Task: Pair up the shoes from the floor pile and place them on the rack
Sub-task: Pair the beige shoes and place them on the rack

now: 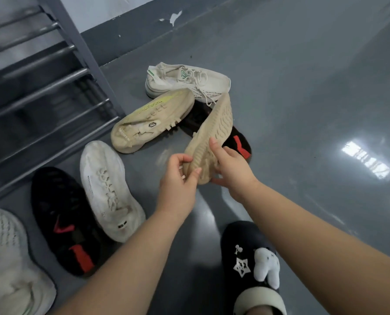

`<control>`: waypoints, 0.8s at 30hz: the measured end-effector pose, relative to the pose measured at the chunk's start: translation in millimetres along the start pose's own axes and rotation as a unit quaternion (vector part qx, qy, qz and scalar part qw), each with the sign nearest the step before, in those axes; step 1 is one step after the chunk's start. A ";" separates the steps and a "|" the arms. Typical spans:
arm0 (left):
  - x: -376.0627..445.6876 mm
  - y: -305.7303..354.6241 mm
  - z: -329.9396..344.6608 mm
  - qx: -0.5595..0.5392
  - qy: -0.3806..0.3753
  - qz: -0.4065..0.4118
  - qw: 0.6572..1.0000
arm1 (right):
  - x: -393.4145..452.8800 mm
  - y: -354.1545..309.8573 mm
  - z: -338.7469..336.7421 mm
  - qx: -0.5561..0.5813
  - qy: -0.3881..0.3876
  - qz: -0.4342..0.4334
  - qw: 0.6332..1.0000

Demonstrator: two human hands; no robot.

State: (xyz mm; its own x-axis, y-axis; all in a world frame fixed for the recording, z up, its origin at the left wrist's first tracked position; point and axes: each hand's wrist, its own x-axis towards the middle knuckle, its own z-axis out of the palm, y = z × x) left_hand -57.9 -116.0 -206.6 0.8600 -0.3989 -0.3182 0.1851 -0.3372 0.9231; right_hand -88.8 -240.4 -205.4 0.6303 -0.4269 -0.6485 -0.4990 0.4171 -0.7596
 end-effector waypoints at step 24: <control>-69.4 -51.0 -75.7 -0.272 -0.006 -0.235 0.933 | -52.5 57.5 44.8 -0.016 -0.153 0.101 0.983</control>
State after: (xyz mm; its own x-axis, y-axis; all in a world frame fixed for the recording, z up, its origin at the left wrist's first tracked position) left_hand -91.1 -6.6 -215.3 0.6181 -0.3272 -0.7148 0.7571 0.0033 0.6532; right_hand -124.0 -158.0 -212.8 0.6631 -0.0737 -0.7449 -0.6485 0.4403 -0.6209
